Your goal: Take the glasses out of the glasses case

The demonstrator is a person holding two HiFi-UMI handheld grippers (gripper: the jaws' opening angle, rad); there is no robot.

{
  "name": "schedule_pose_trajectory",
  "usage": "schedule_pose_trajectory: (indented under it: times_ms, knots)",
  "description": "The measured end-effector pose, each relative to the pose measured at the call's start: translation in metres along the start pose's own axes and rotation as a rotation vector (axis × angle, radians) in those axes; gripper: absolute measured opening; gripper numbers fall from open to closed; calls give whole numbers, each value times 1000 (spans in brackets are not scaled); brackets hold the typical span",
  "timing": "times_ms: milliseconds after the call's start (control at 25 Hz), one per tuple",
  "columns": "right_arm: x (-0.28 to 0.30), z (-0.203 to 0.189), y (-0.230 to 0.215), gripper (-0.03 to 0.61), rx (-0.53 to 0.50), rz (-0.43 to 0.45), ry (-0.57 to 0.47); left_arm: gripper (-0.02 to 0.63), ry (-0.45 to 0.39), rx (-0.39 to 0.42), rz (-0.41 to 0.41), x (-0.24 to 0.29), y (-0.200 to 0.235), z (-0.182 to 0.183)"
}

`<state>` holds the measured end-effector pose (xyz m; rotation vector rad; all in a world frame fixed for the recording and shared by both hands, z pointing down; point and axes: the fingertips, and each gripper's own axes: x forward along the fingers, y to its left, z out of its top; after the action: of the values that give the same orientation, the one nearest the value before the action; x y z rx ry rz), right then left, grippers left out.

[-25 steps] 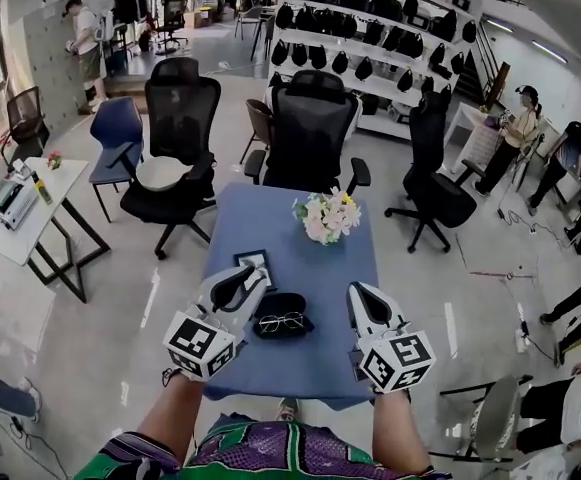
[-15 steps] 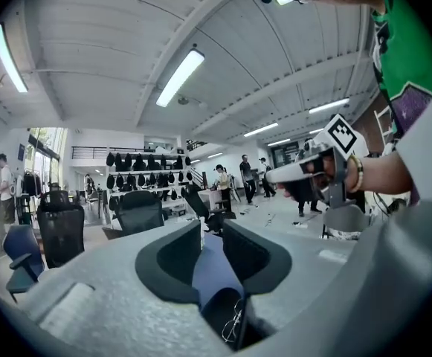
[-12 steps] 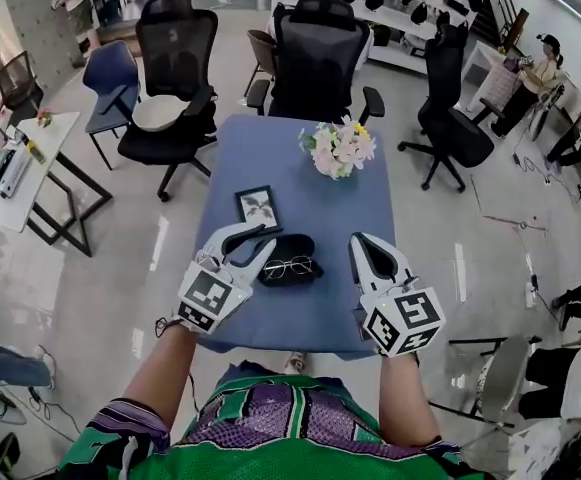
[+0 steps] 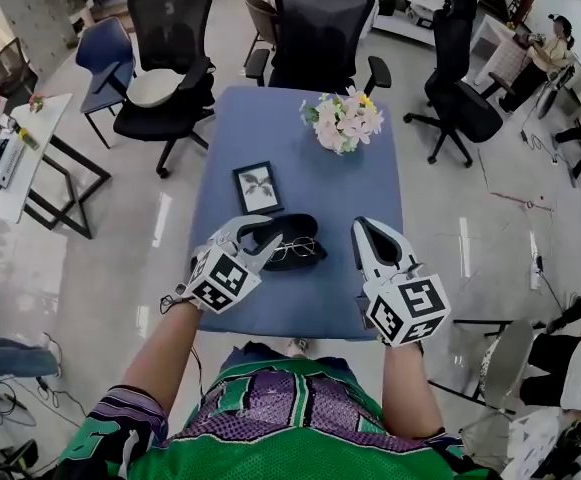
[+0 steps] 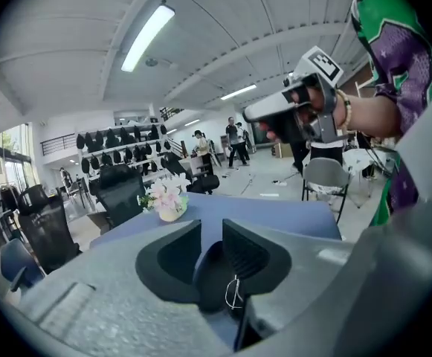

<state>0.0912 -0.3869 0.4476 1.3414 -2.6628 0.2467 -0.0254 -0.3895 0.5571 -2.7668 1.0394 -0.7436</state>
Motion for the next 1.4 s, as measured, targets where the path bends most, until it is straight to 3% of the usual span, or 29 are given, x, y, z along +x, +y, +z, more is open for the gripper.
schedule_pose_trajectory:
  times_ms: [760,1400]
  knots:
    - [13,-20,-15,3,-16,-14,66,91,250,62,-138,61,-20,-114]
    - [18,-32,-25,3,-34,-30,103,78,384,102,-203,92,-33,-158]
